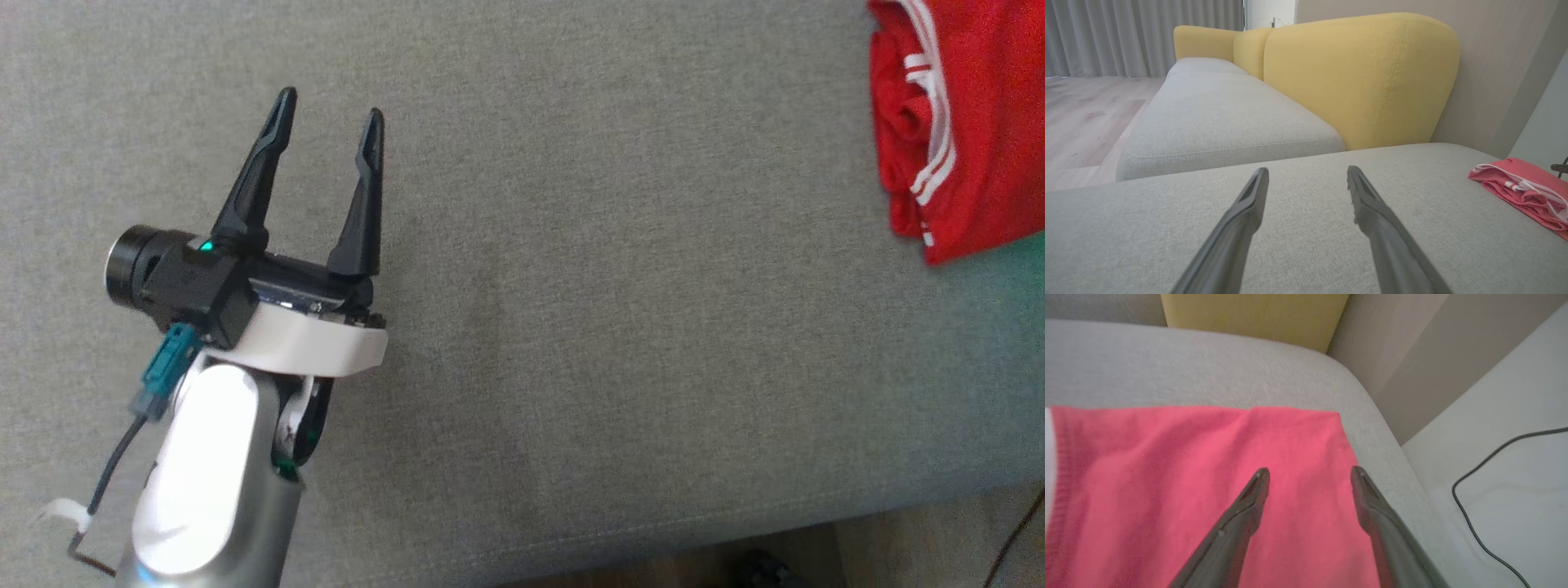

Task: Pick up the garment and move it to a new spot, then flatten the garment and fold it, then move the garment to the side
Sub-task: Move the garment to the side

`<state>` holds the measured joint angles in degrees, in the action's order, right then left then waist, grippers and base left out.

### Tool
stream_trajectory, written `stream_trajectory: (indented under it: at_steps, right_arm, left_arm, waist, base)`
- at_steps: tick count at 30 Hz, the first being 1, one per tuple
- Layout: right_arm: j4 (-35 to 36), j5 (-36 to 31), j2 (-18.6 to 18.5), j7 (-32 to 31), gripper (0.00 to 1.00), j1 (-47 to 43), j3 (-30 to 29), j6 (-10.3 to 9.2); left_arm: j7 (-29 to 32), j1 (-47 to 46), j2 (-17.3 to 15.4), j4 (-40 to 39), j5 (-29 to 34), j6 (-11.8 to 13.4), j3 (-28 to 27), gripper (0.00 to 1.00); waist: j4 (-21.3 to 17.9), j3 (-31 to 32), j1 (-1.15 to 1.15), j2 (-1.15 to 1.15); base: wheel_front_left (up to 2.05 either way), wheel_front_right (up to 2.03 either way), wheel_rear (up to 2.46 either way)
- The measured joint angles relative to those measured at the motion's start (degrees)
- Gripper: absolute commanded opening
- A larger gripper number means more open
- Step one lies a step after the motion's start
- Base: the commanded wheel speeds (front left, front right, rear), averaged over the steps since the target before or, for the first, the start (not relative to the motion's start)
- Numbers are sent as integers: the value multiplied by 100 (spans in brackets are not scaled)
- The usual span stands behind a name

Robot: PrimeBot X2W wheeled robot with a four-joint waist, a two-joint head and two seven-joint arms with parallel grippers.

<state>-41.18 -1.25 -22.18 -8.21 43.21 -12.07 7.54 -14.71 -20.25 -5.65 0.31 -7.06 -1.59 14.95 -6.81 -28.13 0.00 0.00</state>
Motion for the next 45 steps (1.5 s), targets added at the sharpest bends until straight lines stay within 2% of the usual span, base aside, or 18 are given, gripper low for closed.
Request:
stream_trajectory:
  at_steps: [5,11,17,24,33,45]
  right_arm:
    - [387,66,323,672,100,-170,21,0]
    - [1423,261,876,1180,100,-1205,271,0]
    - [2679,339,1435,1230,100,-2290,667,0]
    - [3573,438,1769,1155,100,-2984,1139,0]
    - [3869,588,1907,1017,100,-3711,1263,0]
    - [4049,859,1937,895,100,-4367,1168,0]
  left_arm:
    - [0,137,-2,42,1,4,-81,100]
    - [0,666,-14,109,0,114,-202,100]
    - [0,998,-16,121,-12,188,-289,100]
    - [0,1287,-31,123,-76,257,-457,100]
    - [0,1744,-73,183,-92,268,-467,100]
    - [9,2260,-145,325,-100,319,-457,100]
  waist:
    - [-32,306,0,0]
    - [-41,820,0,0]
    - [70,1287,0,0]
    - [359,1596,-1,0]
    - [675,2044,-1,0]
    - [730,2581,-1,0]
  base:
    - [0,0,0]
    - [0,0,0]
    - [0,0,0]
    - [0,0,0]
    - [0,0,0]
    - [0,0,0]
